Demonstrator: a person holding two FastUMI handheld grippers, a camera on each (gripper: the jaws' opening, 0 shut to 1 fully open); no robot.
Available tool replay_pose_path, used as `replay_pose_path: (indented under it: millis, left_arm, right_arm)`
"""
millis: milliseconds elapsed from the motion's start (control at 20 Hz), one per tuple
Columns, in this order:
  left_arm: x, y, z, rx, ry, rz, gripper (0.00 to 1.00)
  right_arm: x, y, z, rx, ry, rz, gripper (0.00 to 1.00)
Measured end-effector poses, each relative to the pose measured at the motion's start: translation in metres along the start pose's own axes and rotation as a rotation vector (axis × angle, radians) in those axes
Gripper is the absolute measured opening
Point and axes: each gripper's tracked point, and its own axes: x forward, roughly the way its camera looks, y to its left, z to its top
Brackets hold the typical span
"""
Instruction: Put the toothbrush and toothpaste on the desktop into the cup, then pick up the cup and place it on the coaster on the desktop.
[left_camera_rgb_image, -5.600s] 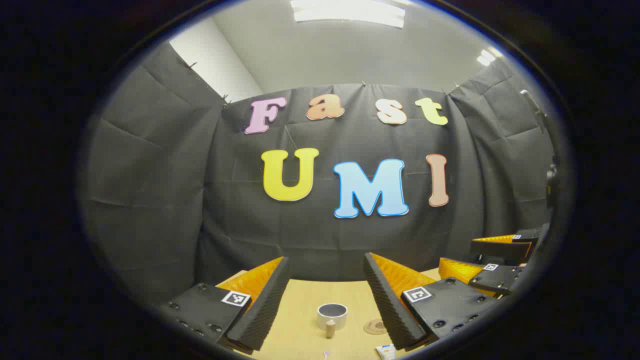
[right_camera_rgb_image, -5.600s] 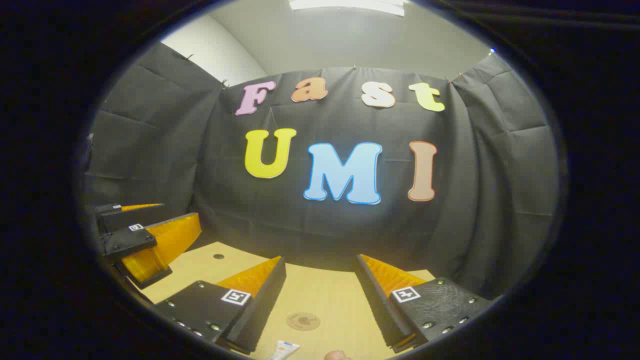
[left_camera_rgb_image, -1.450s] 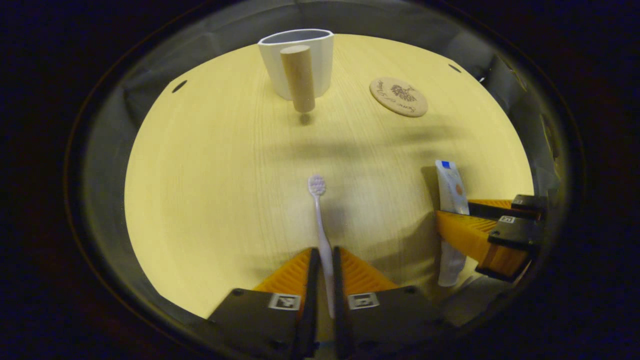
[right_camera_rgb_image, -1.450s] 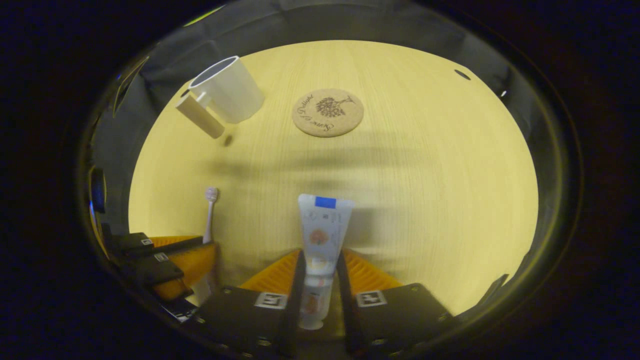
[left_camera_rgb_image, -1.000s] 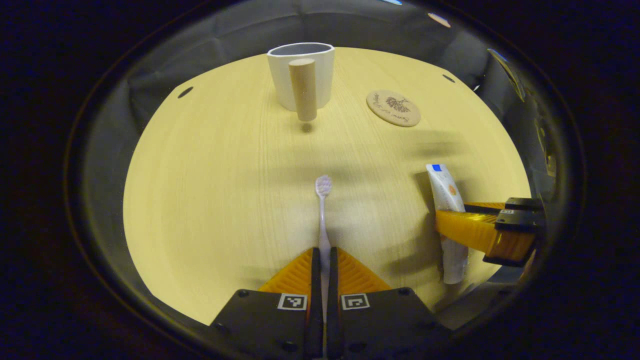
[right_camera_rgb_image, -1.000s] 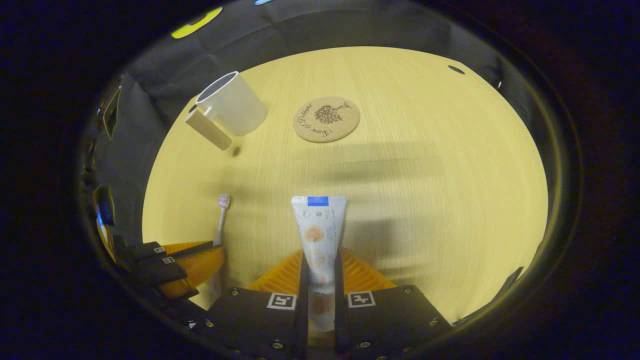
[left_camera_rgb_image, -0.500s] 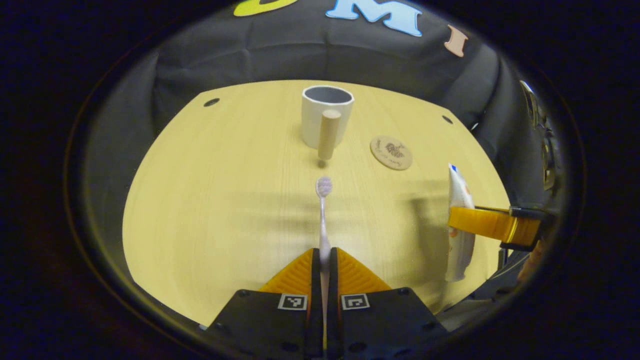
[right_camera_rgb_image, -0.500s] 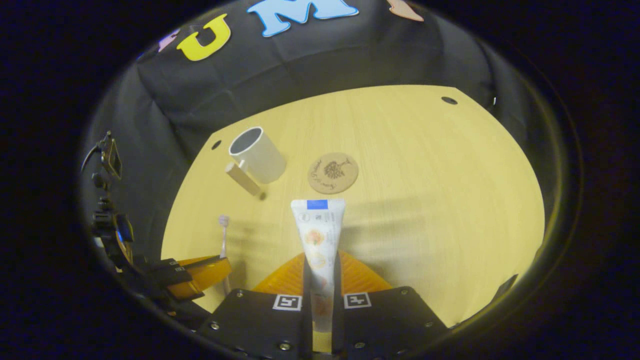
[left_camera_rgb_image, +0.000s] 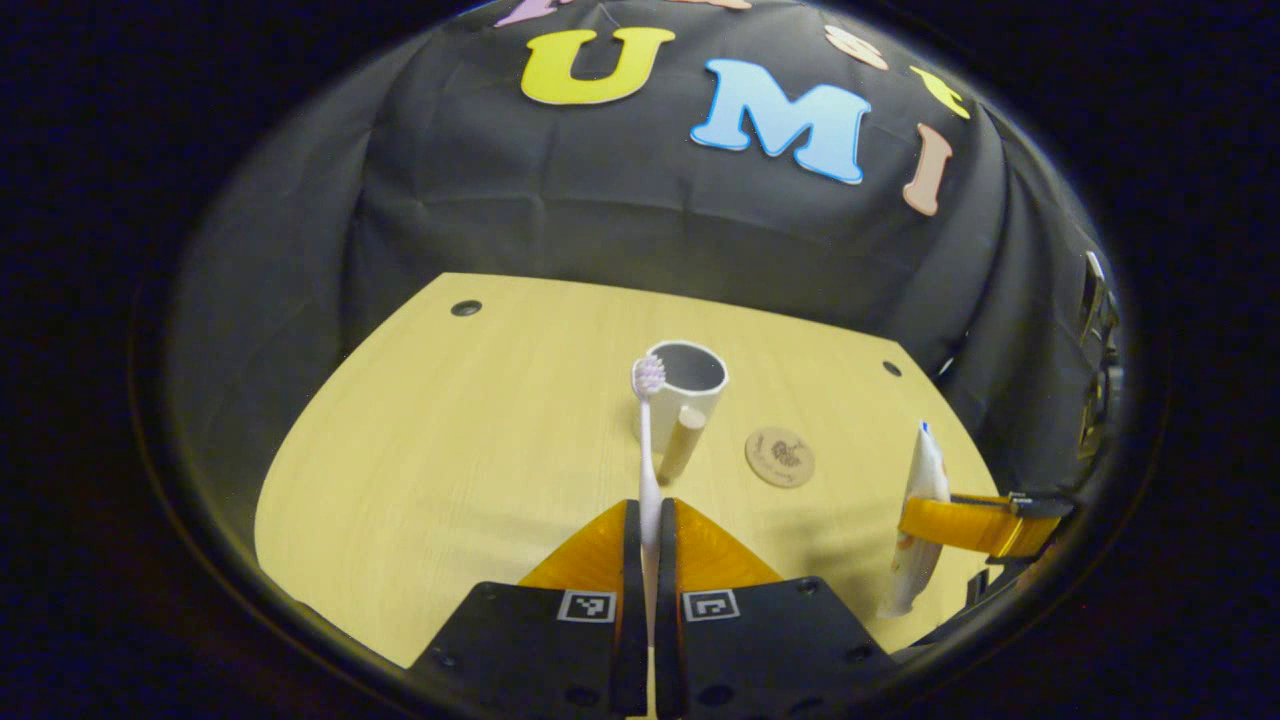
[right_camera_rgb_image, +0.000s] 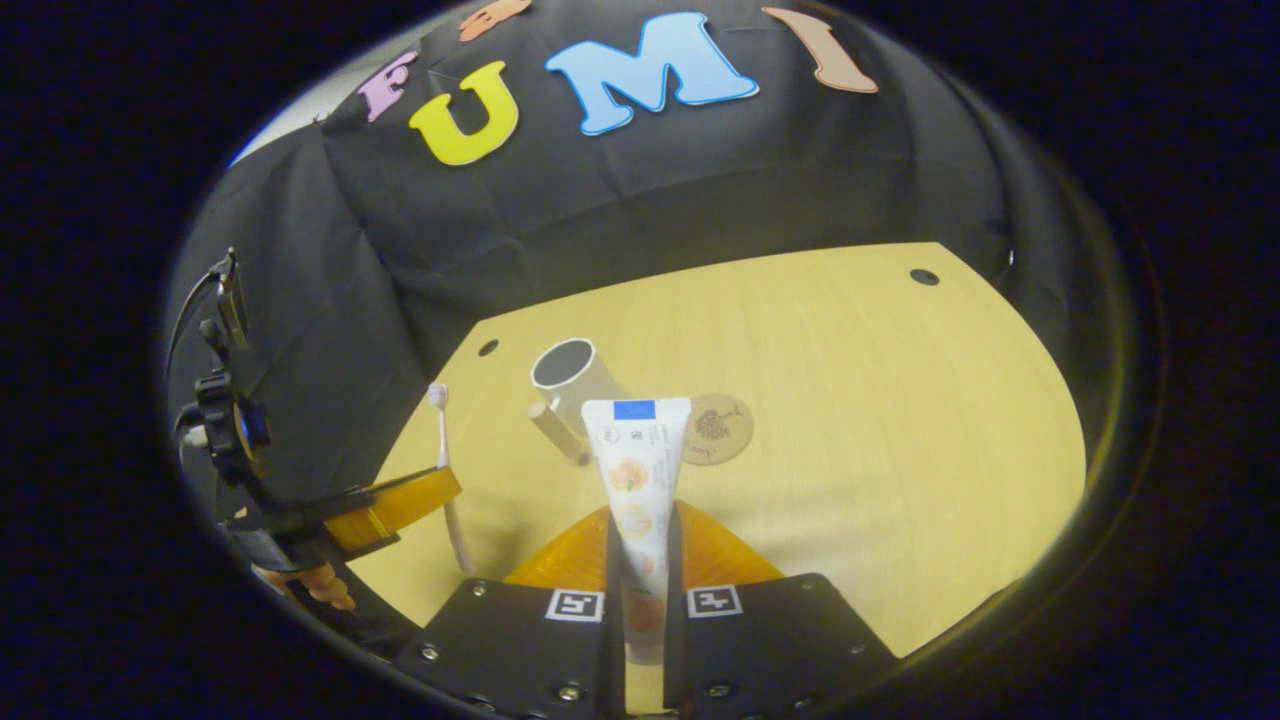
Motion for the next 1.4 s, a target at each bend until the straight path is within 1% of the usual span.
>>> replay_pose_path:
  millis: [200, 300, 500, 650, 800, 850, 950, 1000, 1100, 1150, 1200, 1250, 1300, 1350, 1400]
  left_arm:
    - [0.011, -0.002, 0.051, -0.051, -0.16, -0.028, 0.1]
    - [0.016, -0.004, 0.077, -0.067, -0.237, -0.049, 0.1]
    - [0.021, -0.006, 0.127, -0.11, -0.403, -0.067, 0.1]
    - [0.032, -0.019, 0.156, -0.077, -0.502, -0.082, 0.1]
    - [0.045, -0.035, 0.179, -0.077, -0.568, -0.149, 0.1]
    - [0.051, -0.035, 0.184, -0.085, -0.58, -0.161, 0.1]
    - [0.069, -0.032, 0.185, -0.102, -0.584, -0.155, 0.1]
    - [0.079, -0.031, 0.184, -0.101, -0.581, -0.146, 0.16]
    - [0.095, -0.028, 0.184, -0.101, -0.582, -0.14, 0.16]
    - [0.102, -0.029, 0.183, -0.092, -0.577, -0.137, 0.1]
    - [0.108, -0.031, 0.179, -0.083, -0.566, -0.144, 0.1]
    - [0.115, -0.033, 0.177, -0.078, -0.552, -0.15, 0.16]
    - [0.121, -0.036, 0.172, -0.076, -0.534, -0.156, 0.03]
    - [0.126, -0.035, 0.169, -0.075, -0.519, -0.155, 0.15]
    - [0.129, -0.036, 0.166, -0.073, -0.507, -0.155, 0.1]
  right_arm:
    - [-0.009, 0.008, 0.016, -0.002, -0.068, 0.04, 0.16]
    - [-0.013, 0.007, 0.022, -0.01, -0.089, 0.043, 0.16]
    - [-0.015, -0.001, 0.023, -0.018, -0.098, 0.003, 0.16]
    - [-0.015, -0.011, 0.017, -0.009, -0.083, -0.04, 0.16]
    - [-0.014, -0.017, 0.011, 0.003, -0.06, -0.072, 0.16]
    - [-0.014, -0.018, 0.008, 0.01, -0.053, -0.079, 0.15]
    - [-0.014, -0.021, 0.002, 0.025, -0.033, -0.092, 0.16]
    - [-0.013, -0.023, 0.0, 0.032, -0.025, -0.098, 0.16]
    - [-0.012, -0.029, -0.003, 0.04, -0.008, -0.114, 0.16]
    - [-0.011, -0.032, -0.005, 0.043, -0.001, -0.122, 0.16]
    - [-0.011, -0.034, -0.005, 0.049, 0.003, -0.129, 0.16]
    - [-0.01, -0.036, -0.004, 0.056, 0.005, -0.134, 0.16]
    - [-0.007, -0.037, -0.004, 0.064, 0.009, -0.135, 0.16]
    - [-0.006, -0.037, -0.004, 0.069, 0.011, -0.134, 0.16]
    - [-0.004, -0.038, -0.003, 0.07, 0.012, -0.136, 0.16]
